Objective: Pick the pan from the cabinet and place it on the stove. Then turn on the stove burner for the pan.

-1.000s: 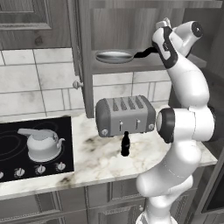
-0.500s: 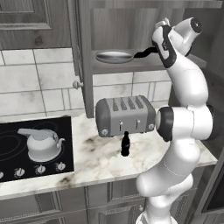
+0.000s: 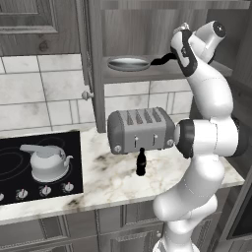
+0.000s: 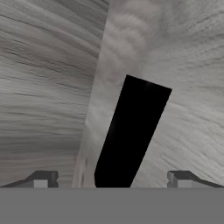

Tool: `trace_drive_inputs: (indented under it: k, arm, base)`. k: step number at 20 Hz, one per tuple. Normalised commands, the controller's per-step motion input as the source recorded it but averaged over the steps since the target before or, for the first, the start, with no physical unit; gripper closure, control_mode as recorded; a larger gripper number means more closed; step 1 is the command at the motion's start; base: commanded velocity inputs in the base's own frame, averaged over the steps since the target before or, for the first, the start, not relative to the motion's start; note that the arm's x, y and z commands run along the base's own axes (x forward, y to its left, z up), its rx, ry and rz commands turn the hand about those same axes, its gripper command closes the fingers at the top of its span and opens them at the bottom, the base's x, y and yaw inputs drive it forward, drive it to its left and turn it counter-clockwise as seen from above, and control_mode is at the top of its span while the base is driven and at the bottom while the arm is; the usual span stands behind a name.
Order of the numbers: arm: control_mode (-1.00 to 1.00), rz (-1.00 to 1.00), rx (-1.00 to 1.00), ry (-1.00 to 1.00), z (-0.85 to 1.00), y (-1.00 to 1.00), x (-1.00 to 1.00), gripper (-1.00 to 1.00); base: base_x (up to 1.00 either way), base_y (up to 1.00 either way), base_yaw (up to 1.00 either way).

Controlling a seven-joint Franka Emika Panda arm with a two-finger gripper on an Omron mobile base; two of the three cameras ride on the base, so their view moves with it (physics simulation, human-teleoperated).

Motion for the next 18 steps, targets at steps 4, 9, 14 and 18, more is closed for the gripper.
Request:
trace_drive_inputs:
  k: [4,9,14,18]
  arm:
    - [-1.00,0.00,0.00,0.00,-0.44,0.00,0.14,-1.00]
    - [-1.00,0.00,0.00,0.00,-0.31,0.02,0.24,-1.00]
    - [-1.00,0.00,0.00,0.00,-0.33,0.08,0.27,-1.00]
    - [-1.00,0.00,0.00,0.00,-0.36,0.12,0.33,-1.00]
  base:
    - [0.00,0.00,0.00]
    - [0.00,0.00,0.00]
    - [0.00,0.00,0.00]
    - [0.00,0.00,0.00]
